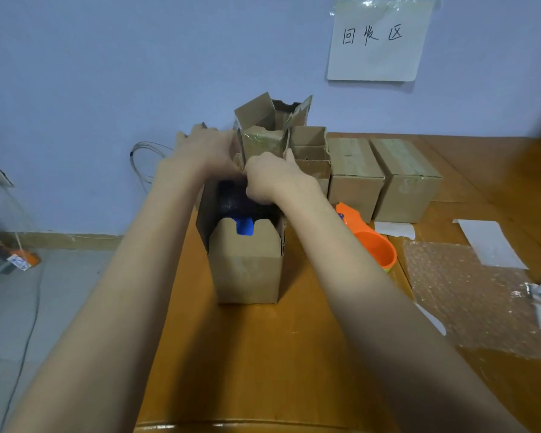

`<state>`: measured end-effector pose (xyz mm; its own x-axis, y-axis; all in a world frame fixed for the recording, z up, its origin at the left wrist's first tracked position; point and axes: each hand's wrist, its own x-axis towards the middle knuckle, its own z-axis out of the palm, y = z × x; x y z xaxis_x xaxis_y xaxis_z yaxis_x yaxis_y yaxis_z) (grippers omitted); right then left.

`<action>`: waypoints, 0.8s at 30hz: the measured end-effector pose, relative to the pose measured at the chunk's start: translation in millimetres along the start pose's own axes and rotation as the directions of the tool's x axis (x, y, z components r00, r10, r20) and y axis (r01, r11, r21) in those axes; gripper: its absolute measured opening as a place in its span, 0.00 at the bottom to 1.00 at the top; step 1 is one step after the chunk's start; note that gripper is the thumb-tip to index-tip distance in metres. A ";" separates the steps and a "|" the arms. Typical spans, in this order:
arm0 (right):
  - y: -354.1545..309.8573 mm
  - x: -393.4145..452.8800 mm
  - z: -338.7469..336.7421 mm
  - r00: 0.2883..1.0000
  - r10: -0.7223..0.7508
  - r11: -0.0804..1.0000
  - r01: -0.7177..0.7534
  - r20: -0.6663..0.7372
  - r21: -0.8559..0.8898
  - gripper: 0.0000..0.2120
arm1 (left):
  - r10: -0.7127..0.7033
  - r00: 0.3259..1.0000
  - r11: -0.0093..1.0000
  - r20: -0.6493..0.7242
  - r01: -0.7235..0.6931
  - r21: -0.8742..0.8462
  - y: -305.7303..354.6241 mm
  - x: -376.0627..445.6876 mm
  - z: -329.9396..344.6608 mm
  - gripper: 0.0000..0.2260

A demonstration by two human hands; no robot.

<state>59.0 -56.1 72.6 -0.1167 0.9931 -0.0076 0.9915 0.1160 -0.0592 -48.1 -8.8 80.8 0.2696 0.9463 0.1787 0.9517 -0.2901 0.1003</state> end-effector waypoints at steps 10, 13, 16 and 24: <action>76.9 -63.1 9.1 0.882 0.170 0.572 0.275 -0.439 0.773 0.10 | 0.042 0.942 0.766 -0.333 -0.245 -0.595 80.5 -61.0 -7.4 0.06; 123.0 -97.3 34.1 0.854 0.363 0.435 0.197 -0.371 0.879 0.12 | 0.094 0.917 0.746 -0.387 -0.322 -0.583 129.6 -77.9 25.9 0.05; 169.5 -129.0 66.2 0.784 0.562 0.509 -0.075 -0.265 0.857 0.07 | 0.178 0.943 0.664 -0.282 -0.327 -0.673 176.6 -86.3 67.0 0.04; 249.6 -191.3 134.2 0.548 0.825 0.543 -0.696 -0.140 0.470 0.12 | 0.397 0.915 0.918 0.069 -0.396 -0.031 265.5 -91.9 137.4 0.15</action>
<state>321.1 -219.1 -74.6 0.7616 0.6423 0.0864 0.5921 -0.6353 -0.4958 200.0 -153.1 -43.5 0.6348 0.7607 0.1359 0.7622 -0.6453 0.0517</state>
